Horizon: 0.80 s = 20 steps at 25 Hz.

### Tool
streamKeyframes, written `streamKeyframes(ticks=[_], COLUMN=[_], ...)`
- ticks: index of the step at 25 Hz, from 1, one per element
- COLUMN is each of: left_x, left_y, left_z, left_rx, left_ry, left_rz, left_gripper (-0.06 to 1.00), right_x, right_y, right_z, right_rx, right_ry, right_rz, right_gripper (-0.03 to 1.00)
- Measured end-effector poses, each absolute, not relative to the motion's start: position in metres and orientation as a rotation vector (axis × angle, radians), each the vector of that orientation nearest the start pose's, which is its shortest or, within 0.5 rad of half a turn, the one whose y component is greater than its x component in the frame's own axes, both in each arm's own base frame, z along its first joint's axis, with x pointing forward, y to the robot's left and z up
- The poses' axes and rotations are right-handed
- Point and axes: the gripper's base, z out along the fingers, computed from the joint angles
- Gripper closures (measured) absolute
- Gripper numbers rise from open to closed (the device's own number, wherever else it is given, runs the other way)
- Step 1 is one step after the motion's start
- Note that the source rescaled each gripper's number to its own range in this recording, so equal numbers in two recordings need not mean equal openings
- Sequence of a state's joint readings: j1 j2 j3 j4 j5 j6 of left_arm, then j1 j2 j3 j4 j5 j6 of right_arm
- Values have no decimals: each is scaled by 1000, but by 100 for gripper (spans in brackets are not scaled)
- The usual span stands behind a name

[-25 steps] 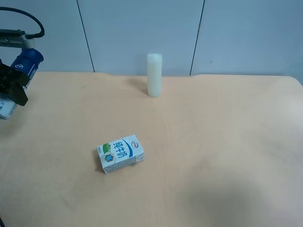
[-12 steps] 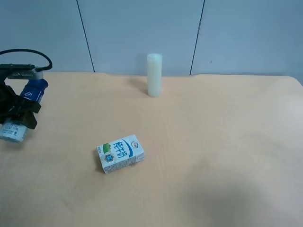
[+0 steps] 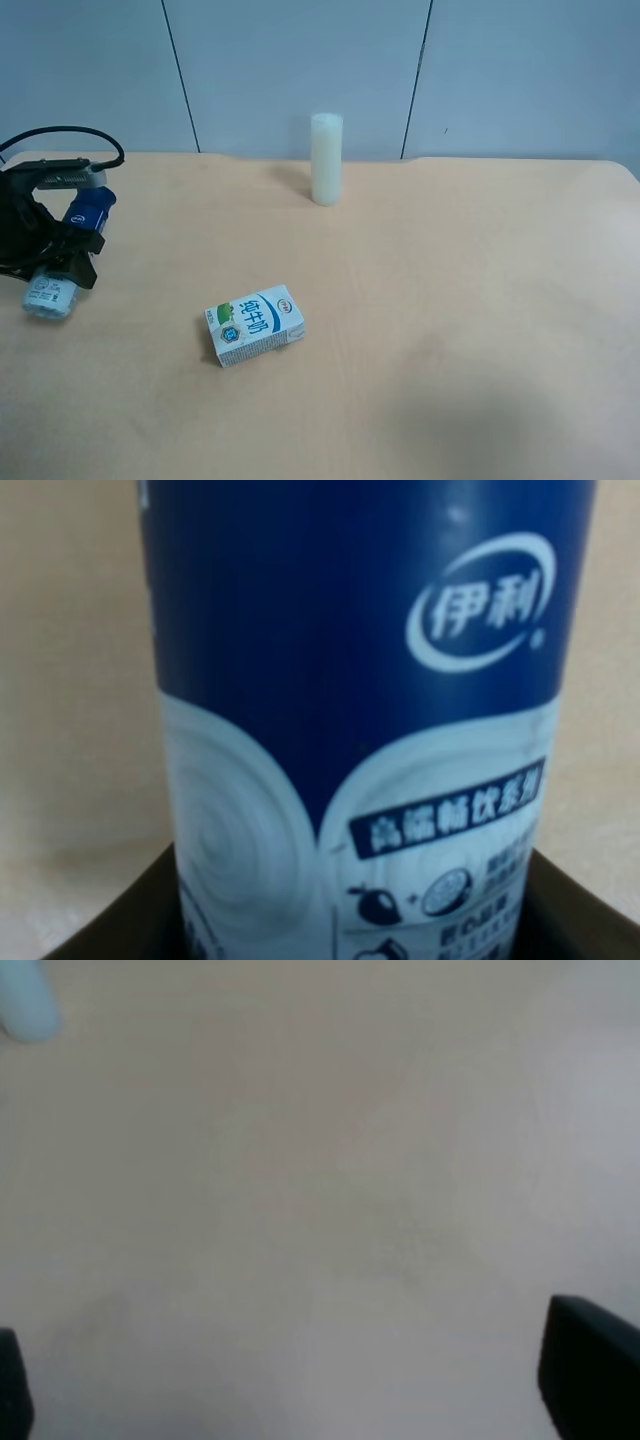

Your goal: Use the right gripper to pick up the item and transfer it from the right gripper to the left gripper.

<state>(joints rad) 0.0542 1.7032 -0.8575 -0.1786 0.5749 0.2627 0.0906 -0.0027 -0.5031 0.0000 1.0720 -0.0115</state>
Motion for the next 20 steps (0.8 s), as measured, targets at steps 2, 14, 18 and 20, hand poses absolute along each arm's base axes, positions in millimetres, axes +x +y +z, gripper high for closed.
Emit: streamKeyframes(ticks=[2,14,18,20], left_x=[295,302,300,300], left_y=[7,8,8,7], left_z=[153,155,154,157], left_rx=[115,101,103,106], left_ry=[2886,2811,2825,2840], left_rz=[-112,-89,-94,-103], left_gripper=[94,-4,-4,-5], right_x=[-6,-6,-6,-6], right_y=[-1,-1,-1,-1], right_z=[277,277,277,277], right_rx=[-105,-105,-105,-105], right_ry=[2047,2047,2047,2047], right_rz=[49,49,49,49], right_gripper=[-3,-3,-3,-3])
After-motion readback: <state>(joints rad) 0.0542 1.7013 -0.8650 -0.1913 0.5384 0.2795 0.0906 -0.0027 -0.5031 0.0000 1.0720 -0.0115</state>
